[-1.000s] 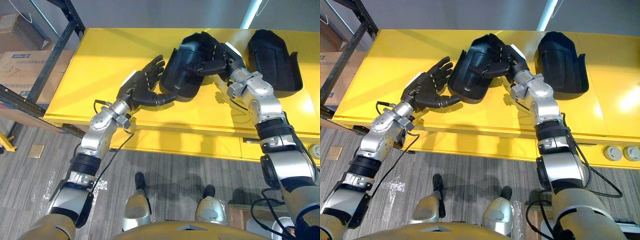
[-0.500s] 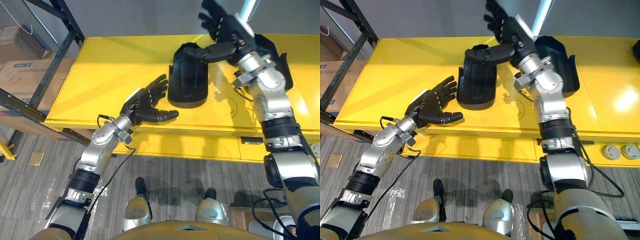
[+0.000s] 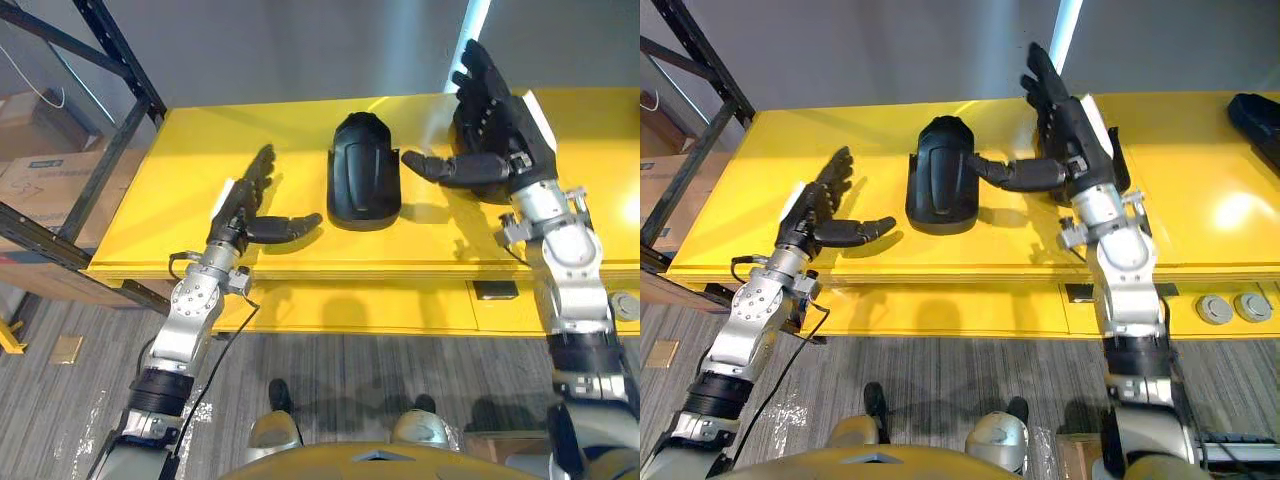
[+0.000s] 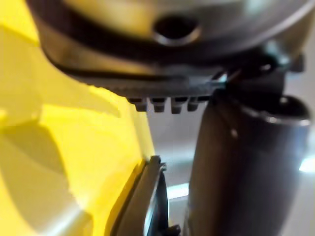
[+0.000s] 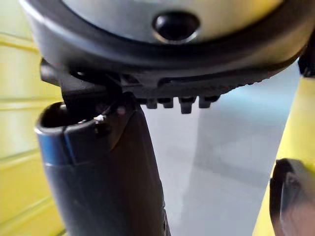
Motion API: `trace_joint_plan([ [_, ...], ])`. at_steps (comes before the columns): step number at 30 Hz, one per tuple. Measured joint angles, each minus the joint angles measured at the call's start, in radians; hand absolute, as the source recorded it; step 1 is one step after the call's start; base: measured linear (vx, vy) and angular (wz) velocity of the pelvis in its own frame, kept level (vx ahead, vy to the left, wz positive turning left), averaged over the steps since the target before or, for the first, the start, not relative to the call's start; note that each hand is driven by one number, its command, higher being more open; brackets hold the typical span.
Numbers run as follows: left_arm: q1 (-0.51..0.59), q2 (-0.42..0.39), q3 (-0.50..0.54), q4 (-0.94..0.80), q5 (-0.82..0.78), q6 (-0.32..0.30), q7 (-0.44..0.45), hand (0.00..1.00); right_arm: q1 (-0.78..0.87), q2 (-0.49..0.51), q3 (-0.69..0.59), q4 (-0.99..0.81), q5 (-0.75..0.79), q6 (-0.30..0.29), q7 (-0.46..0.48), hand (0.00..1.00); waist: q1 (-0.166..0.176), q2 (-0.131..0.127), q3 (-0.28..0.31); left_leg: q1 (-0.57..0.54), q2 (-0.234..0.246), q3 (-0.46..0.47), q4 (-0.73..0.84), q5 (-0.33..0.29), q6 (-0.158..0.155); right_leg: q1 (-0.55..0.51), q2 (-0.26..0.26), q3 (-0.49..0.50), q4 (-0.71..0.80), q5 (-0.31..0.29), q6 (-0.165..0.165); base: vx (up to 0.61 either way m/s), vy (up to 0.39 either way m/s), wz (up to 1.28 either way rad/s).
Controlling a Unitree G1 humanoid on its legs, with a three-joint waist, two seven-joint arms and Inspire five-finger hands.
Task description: Walk over and take three plastic housings, then place them on the shelf
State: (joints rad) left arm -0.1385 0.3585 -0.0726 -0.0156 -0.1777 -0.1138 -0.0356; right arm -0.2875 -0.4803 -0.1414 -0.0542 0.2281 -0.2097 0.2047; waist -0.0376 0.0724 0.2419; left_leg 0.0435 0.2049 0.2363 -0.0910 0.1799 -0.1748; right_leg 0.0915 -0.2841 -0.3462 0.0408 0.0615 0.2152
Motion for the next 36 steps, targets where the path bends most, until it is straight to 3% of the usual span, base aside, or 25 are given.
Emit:
trace_joint_plan([
  [5, 0.123, -0.043, 0.043, -0.109, 0.031, -0.047, 0.049, 1.00, 0.213, 0.146, -0.066, -0.175, -0.031, -0.074, -0.154, 1.00, -0.007, -0.012, -0.035, 0.000, 0.008, 0.020, 0.000, -0.004, -0.003, -0.004, 0.011, 0.023, -0.026, 0.014, 0.000, 0.03, -0.012, -0.12],
  [8, 0.162, -0.065, 0.037, -0.111, 0.073, -0.057, 0.060, 1.00, 0.297, 0.220, -0.075, -0.223, -0.150, -0.114, -0.285, 1.00, -0.022, -0.021, -0.041, -0.001, 0.009, 0.033, 0.000, -0.005, -0.003, -0.016, 0.012, 0.034, -0.026, 0.015, -0.002, 0.03, 0.002, -0.11],
  [12, 0.175, -0.070, 0.007, -0.098, 0.112, -0.057, 0.100, 1.00, 0.393, 0.258, -0.073, -0.263, -0.344, -0.164, -0.483, 1.00, -0.030, -0.021, -0.041, -0.002, 0.010, 0.072, 0.000, -0.012, -0.005, -0.050, 0.013, 0.076, -0.026, 0.019, -0.001, 0.01, 0.008, -0.25],
  [15, 0.174, -0.070, 0.008, -0.039, 0.103, -0.061, 0.121, 1.00, 0.434, 0.262, -0.079, -0.269, -0.362, -0.207, -0.544, 1.00, -0.057, -0.020, -0.042, -0.002, 0.011, 0.099, 0.001, -0.017, -0.007, -0.074, 0.014, 0.102, -0.024, 0.020, -0.001, 0.02, -0.001, -0.24],
  [22, 0.111, -0.066, -0.004, 0.047, 0.066, -0.060, 0.105, 1.00, 0.470, 0.261, -0.105, -0.279, -0.361, -0.224, -0.517, 1.00, -0.099, -0.011, -0.037, -0.025, 0.014, 0.125, 0.002, -0.019, -0.007, -0.127, 0.018, 0.134, -0.007, 0.022, -0.005, 0.00, -0.005, -0.12],
  [27, 0.058, -0.057, -0.009, 0.072, 0.059, -0.057, 0.105, 1.00, 0.467, 0.235, -0.102, -0.291, -0.343, -0.224, -0.510, 1.00, -0.099, 0.007, -0.014, -0.037, 0.013, 0.143, 0.002, -0.018, -0.006, -0.162, 0.018, 0.157, 0.010, 0.020, -0.005, -0.01, 0.000, -0.08],
  [31, 0.009, -0.036, -0.008, 0.114, 0.071, -0.059, 0.165, 1.00, 0.467, 0.235, -0.102, -0.311, -0.320, -0.224, -0.495, 1.00, -0.105, 0.026, -0.002, -0.051, 0.014, 0.150, 0.002, -0.019, -0.005, -0.181, 0.018, 0.164, 0.013, 0.015, -0.002, -0.04, -0.008, -0.06],
  [36, -0.080, -0.029, 0.010, 0.168, 0.077, -0.080, 0.281, 1.00, 0.460, 0.234, -0.101, -0.312, -0.318, -0.224, -0.494, 1.00, -0.106, 0.024, 0.030, -0.072, 0.013, 0.160, 0.003, -0.016, -0.001, -0.223, 0.018, 0.183, 0.029, 0.017, 0.000, -0.01, -0.004, -0.06],
])
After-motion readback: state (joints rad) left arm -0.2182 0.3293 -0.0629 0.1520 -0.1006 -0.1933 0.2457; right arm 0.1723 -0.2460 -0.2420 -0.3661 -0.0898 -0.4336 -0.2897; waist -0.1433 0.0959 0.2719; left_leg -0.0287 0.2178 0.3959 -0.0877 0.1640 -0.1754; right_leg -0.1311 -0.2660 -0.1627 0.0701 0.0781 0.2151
